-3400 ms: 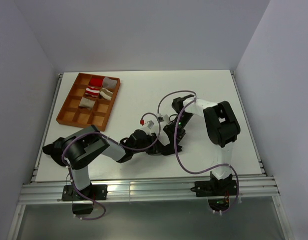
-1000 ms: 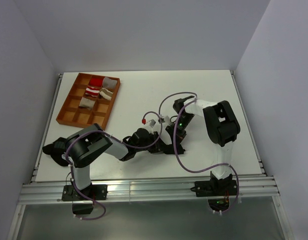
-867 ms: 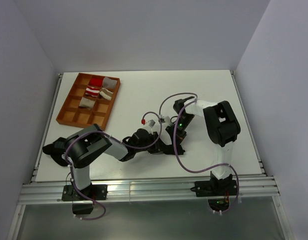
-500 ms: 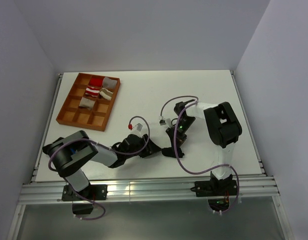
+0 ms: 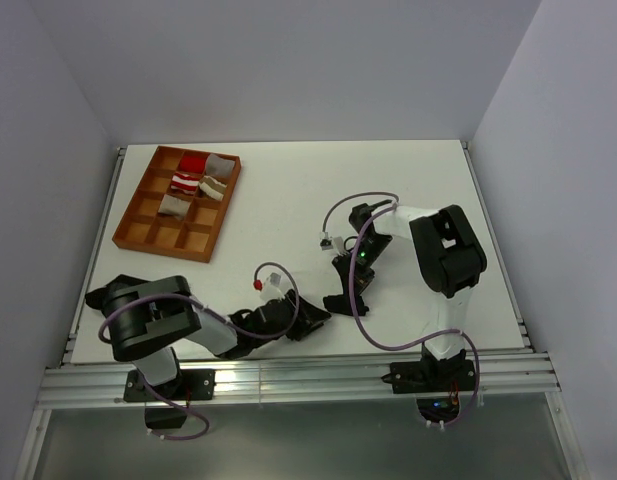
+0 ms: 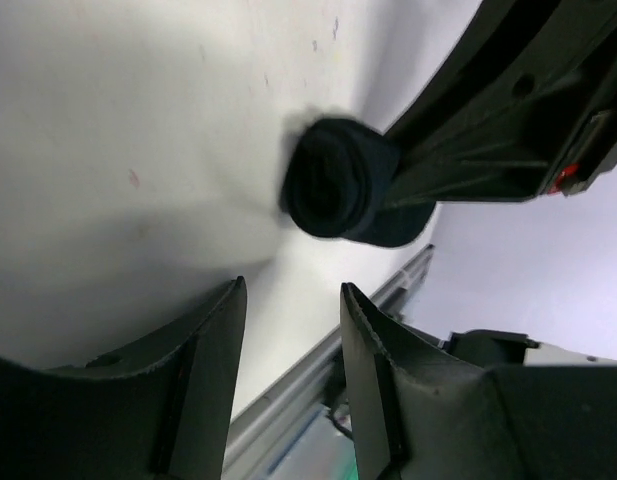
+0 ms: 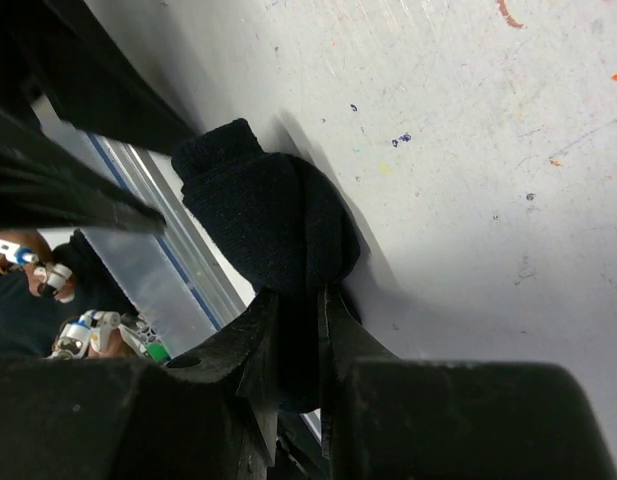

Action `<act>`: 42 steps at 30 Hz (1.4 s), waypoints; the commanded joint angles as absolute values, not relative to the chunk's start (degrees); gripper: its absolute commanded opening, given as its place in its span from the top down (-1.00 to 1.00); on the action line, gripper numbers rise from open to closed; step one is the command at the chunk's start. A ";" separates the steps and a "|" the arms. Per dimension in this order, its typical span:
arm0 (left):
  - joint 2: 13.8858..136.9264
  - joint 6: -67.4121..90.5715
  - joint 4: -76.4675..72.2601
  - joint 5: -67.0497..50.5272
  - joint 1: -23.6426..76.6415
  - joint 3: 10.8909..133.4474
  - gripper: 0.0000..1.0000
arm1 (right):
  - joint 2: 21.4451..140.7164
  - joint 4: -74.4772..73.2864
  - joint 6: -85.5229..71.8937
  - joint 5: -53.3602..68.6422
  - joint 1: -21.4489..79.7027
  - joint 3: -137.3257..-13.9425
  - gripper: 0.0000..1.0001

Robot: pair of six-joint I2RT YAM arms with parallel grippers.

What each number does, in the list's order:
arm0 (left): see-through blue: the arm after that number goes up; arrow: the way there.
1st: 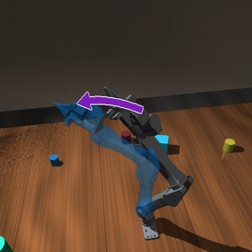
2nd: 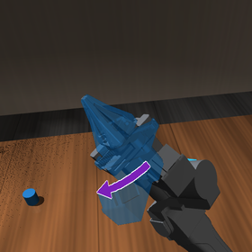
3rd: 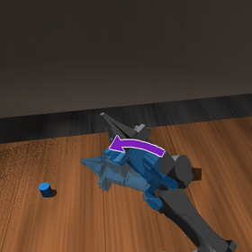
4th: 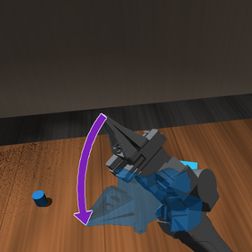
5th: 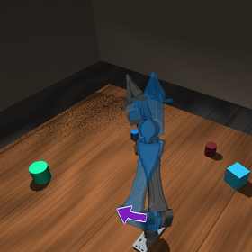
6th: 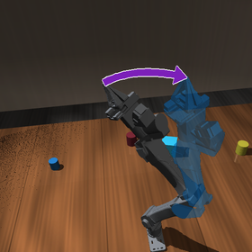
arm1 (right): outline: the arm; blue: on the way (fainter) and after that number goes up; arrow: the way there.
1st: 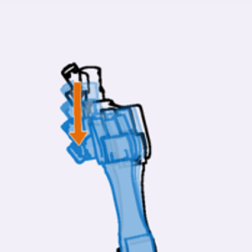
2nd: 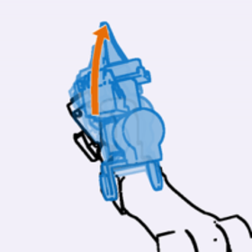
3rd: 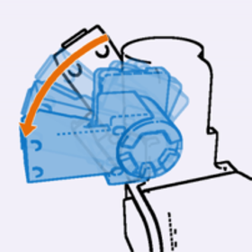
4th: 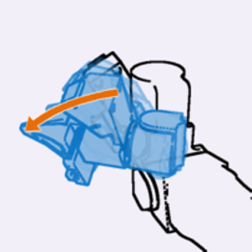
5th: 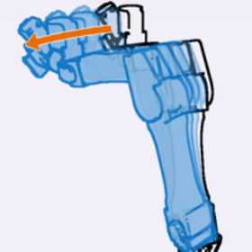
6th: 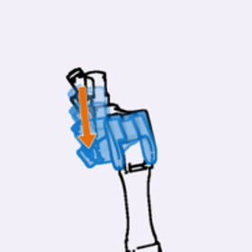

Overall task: Roll the socks
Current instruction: Roll the sock at the center of the board.

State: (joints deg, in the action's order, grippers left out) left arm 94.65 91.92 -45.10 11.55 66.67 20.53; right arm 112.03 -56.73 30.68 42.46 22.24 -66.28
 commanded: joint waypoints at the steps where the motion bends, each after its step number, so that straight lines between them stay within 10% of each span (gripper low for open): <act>1: 98.43 102.73 -51.66 21.17 71.44 22.06 0.03 | 110.83 -49.31 31.38 36.47 22.59 -64.95 1.00; 42: 109.34 121.46 -27.15 36.39 74.62 35.60 -0.02 | 109.78 -73.12 56.94 51.15 22.41 -66.09 1.00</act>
